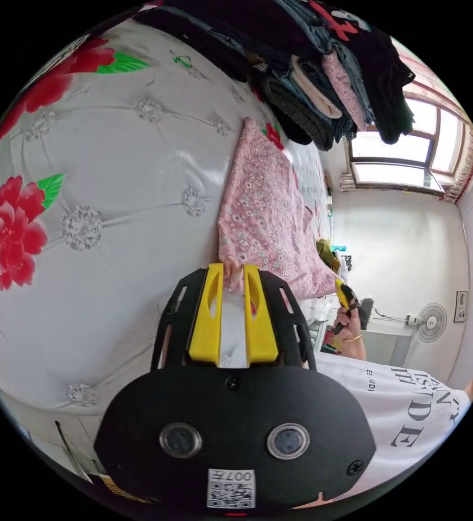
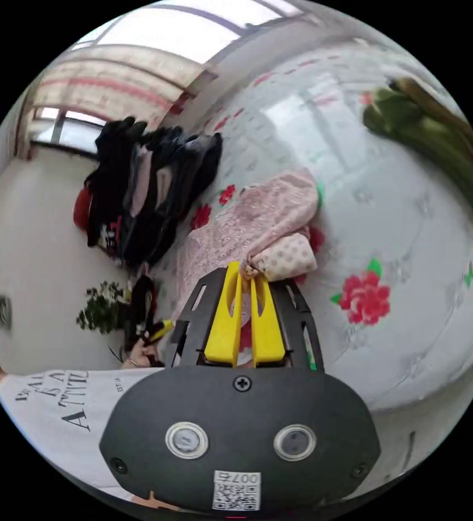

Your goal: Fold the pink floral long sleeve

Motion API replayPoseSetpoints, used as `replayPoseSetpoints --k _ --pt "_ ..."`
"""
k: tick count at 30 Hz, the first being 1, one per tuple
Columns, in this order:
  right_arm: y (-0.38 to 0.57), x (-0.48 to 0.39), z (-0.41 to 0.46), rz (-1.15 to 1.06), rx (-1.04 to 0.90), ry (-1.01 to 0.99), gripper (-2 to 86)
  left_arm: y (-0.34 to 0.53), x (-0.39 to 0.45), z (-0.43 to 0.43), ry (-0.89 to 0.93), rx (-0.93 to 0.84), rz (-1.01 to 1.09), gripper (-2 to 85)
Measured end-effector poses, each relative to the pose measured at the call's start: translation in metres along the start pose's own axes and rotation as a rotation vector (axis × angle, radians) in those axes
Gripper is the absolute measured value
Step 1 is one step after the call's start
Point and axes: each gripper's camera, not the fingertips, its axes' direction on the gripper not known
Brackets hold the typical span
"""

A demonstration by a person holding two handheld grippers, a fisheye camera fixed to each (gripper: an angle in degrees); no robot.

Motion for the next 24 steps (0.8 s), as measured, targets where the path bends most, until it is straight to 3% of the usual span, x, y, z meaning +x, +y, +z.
replayPoseSetpoints --k 2,5,8,13,20,24 --pt "-0.014 -0.100 0.033 -0.337 -0.109 0.096 -0.1 -0.002 0.003 -0.013 -0.014 0.033 0.030 5.6" --pt "0.007 -0.203 0.094 -0.639 -0.220 0.093 0.5 0.002 -0.001 -0.023 -0.024 0.046 0.061 6.0" --pt "0.047 -0.260 0.173 -0.740 -0.351 -0.006 1.8 0.011 -0.017 -0.019 0.012 0.032 0.038 7.0" --pt "0.096 -0.287 0.249 -0.731 -0.568 -0.139 4.1 0.024 -0.043 -0.012 0.123 0.040 -0.011 8.1" --pt "0.132 -0.244 0.178 -0.582 -0.232 0.067 7.3 0.028 -0.061 -0.017 0.213 0.033 0.023 10.0" --pt "0.166 -0.239 0.178 -0.538 -0.196 0.178 9.3 0.022 -0.052 -0.018 0.213 0.013 0.080 10.9"
